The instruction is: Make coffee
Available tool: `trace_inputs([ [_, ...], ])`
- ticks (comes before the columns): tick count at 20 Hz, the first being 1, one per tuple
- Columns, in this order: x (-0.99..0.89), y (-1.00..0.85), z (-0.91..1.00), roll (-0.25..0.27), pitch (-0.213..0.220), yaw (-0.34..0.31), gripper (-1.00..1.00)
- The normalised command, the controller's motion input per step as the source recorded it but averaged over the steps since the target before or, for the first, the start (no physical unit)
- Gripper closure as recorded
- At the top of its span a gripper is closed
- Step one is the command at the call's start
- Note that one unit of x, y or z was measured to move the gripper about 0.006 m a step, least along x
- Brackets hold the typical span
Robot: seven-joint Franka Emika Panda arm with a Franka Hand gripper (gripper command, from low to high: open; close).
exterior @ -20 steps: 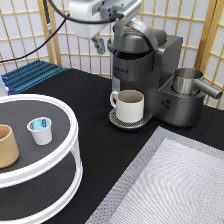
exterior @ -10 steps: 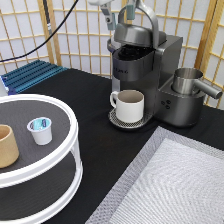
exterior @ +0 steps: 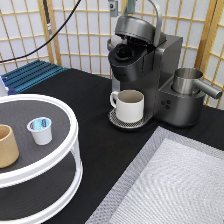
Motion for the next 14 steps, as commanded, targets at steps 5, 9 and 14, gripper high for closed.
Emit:
trace_inputs([
  [5,0.57,0.59,0.49,-0.169,0.277,0.0,-1.0],
  [9,0.28,-0.23,0.52,0.024,0.163,-0.012,-1.0],
  [14,0.02,-0.95,0.31,0.162,0.02,0.0,-1.0],
])
